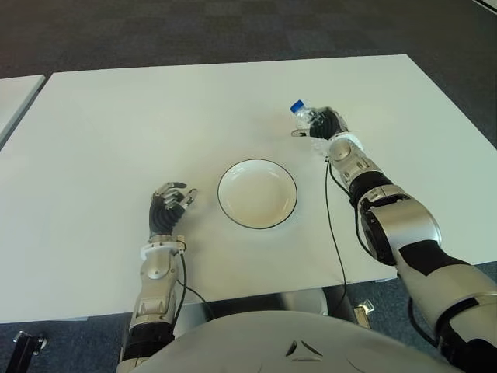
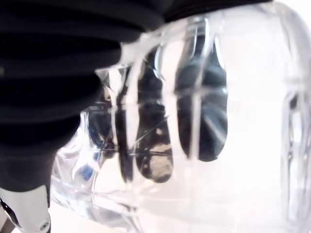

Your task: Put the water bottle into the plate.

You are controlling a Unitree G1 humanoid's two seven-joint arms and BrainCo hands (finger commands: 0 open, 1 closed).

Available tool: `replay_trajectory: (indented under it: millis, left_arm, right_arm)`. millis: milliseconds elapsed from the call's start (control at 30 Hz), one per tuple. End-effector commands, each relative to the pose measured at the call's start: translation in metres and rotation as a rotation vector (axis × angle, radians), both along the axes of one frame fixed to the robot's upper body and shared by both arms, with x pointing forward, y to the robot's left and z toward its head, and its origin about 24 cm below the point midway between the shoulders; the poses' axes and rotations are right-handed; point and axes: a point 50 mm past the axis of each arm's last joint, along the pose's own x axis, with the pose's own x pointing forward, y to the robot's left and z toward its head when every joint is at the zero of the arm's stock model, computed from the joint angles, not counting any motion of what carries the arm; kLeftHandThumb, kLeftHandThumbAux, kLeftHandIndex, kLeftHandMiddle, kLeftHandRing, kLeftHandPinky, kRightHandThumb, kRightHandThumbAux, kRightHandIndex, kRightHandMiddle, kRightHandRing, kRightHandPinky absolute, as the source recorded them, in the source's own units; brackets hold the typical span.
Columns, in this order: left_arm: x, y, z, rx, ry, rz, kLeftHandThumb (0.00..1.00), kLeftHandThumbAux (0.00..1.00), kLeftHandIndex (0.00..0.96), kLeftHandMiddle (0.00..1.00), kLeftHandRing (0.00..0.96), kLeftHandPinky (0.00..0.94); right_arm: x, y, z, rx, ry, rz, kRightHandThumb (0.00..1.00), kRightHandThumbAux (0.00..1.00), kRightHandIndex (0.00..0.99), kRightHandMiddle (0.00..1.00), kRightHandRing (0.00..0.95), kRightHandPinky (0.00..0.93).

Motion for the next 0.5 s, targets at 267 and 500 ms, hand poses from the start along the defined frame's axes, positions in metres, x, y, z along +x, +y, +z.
replay_trajectory:
  millis: [267,500]
  left_arm:
    - [-0.005,-0.004,-0.006,-0.008,0.033,-0.001,0.708,0.712,0.437,0.718,0.702,0.695]
    - [-0.005,-0.005,-0.006,-0.008,0.033,-0.004,0.707,0.712,0.437,0.717,0.698,0.678]
  right_arm:
    - [-0.02,0.044,0.031,0.063,-0.224,0.344,0.703,0.726,0.439,0.867,0.859,0.849]
    - [-0.037,0.05,0.033,0.072,-0.221,0.521,0.703,0.726,0.439,0.86,0.852,0.84]
